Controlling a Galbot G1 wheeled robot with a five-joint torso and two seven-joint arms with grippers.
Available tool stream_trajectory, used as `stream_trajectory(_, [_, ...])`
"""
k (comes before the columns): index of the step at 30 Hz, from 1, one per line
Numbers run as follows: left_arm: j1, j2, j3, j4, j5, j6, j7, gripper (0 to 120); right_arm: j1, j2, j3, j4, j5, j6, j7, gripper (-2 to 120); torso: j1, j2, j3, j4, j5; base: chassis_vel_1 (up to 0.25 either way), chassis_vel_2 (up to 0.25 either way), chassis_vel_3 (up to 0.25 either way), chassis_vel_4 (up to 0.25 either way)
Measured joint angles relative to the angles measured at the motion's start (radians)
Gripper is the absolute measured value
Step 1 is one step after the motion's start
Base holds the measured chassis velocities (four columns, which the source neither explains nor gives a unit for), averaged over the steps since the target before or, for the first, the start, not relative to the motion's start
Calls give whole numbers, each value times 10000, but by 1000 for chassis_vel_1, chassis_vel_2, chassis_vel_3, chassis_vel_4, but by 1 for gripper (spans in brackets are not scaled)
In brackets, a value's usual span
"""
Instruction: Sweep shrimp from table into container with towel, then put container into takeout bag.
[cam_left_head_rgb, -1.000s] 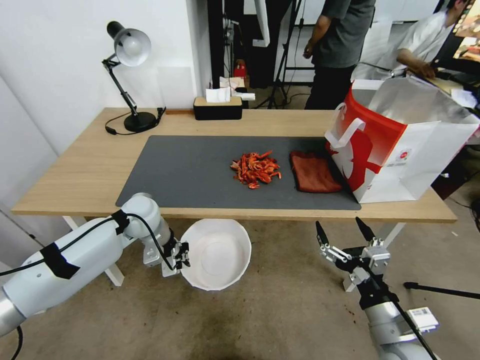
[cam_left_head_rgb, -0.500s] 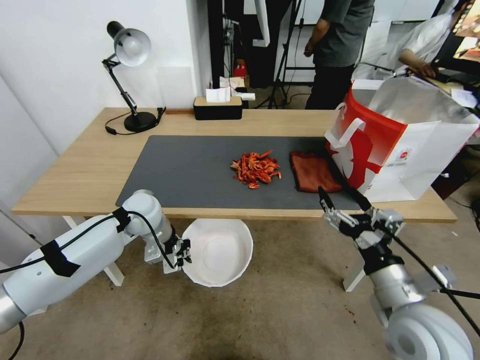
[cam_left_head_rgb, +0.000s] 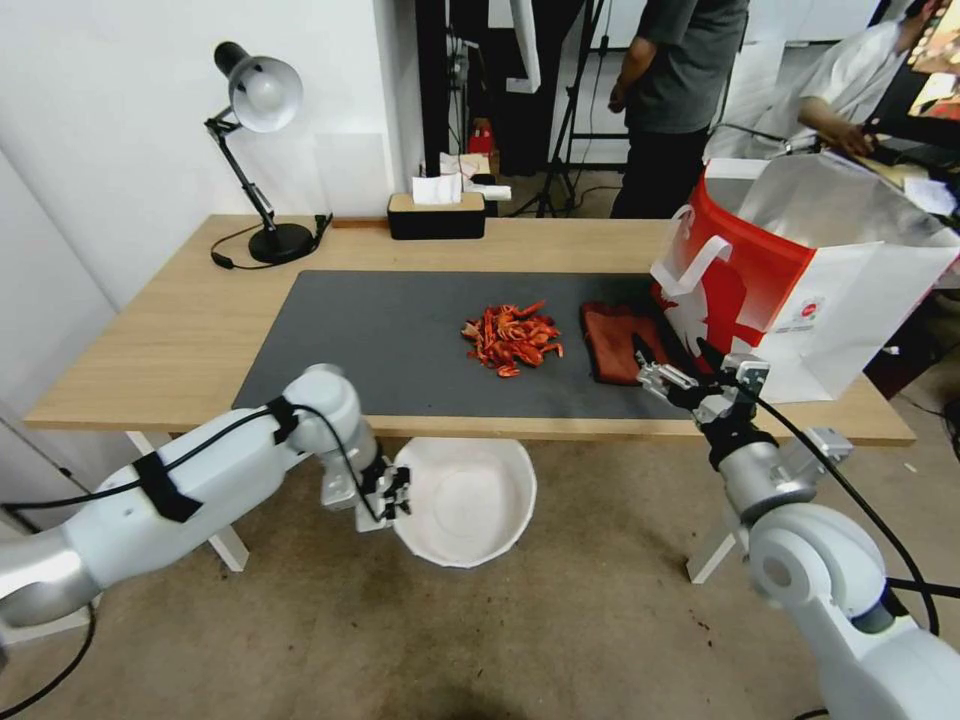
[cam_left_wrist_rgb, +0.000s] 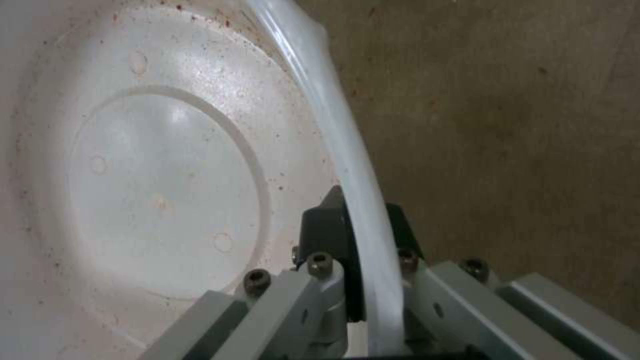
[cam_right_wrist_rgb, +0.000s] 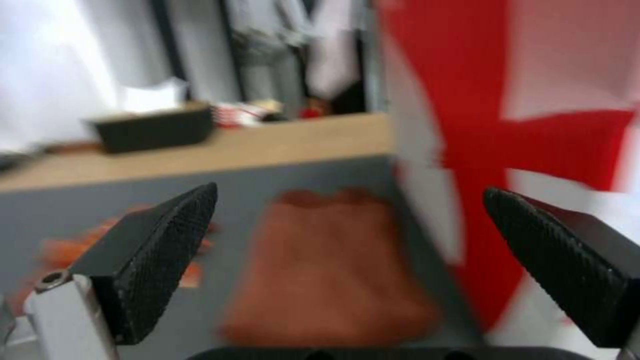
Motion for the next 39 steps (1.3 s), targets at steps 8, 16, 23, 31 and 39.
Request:
stream_trajectory(8, [-96,-159,101,58,7,4,-1,0,1430,-783,-900,-1244,153,-455,1047,100,-2,0,0,12,0,0,0,0,0])
stream_trajectory(16, [-134,-295,88,229,31,-4,5,0,2456,-711,-1714,-2028,372,-550,1054,100,-1,2,1,11,0,0,0,0,0])
stream_trajectory(23, [-133,-357,63,328,35,-61,-6,0,3151,-468,-2388,-2494,363,-749,1039,100,-2,2,0,11,-1,0,0,0,0])
stream_trajectory(31, [-75,-344,-2,378,38,-163,-39,0,4178,-470,-3234,-3103,307,-1607,1273,100,-1,1,0,10,-1,0,0,0,0])
stream_trajectory(39, [-60,-243,-58,390,85,-232,-87,0,4582,-422,-3652,-3374,295,-2306,1500,100,-2,2,-1,12,-1,0,0,0,0])
